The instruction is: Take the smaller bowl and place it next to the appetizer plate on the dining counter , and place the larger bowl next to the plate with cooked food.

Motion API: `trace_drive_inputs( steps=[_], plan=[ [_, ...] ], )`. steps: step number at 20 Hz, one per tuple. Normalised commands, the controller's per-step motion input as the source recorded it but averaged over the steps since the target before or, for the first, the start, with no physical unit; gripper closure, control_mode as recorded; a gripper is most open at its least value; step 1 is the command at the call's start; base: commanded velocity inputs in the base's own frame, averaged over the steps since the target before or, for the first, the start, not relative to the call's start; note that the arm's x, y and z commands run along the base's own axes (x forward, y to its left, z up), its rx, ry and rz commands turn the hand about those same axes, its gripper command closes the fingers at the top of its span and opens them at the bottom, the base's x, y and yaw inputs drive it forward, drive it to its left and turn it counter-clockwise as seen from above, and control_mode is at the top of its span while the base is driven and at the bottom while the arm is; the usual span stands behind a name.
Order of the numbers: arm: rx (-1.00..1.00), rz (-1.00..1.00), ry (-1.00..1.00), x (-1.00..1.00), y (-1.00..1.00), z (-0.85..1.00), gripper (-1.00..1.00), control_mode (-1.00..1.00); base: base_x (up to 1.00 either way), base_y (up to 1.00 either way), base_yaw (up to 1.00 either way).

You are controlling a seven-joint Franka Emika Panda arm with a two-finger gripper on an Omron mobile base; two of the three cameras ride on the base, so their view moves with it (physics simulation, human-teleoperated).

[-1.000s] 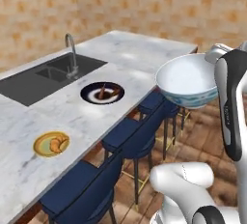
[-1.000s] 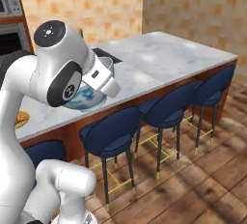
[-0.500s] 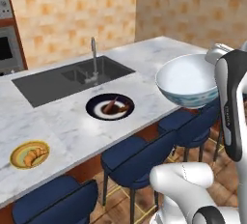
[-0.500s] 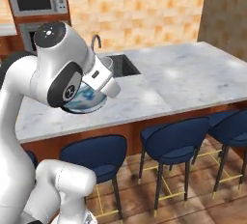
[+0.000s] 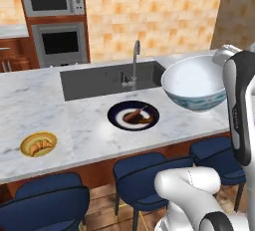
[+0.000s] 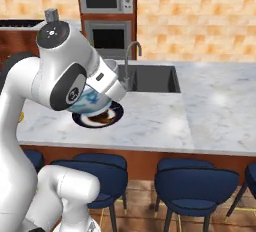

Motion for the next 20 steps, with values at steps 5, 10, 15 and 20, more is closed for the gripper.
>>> trace_drive_inputs(
  steps=[5,10,15,20],
  plan=[
    [0.0,0.0,0.0,0.0,0.0,0.0,1.0,1.0,0.99,-0.35,0.48],
    [0.01,0.04,0.0,0.07,-0.06,-0.14,1.0,-1.0,0.39,-0.08,0.18],
    [0.11,0.03,0.0,0.04,-0.29,-0.21,1.0,-1.0,0.0,0.0,0.0],
    [0.14,0.0,0.08,0.17,-0.27,-0.1,1.0,-1.0,0.0,0.0,0.0]
  ],
)
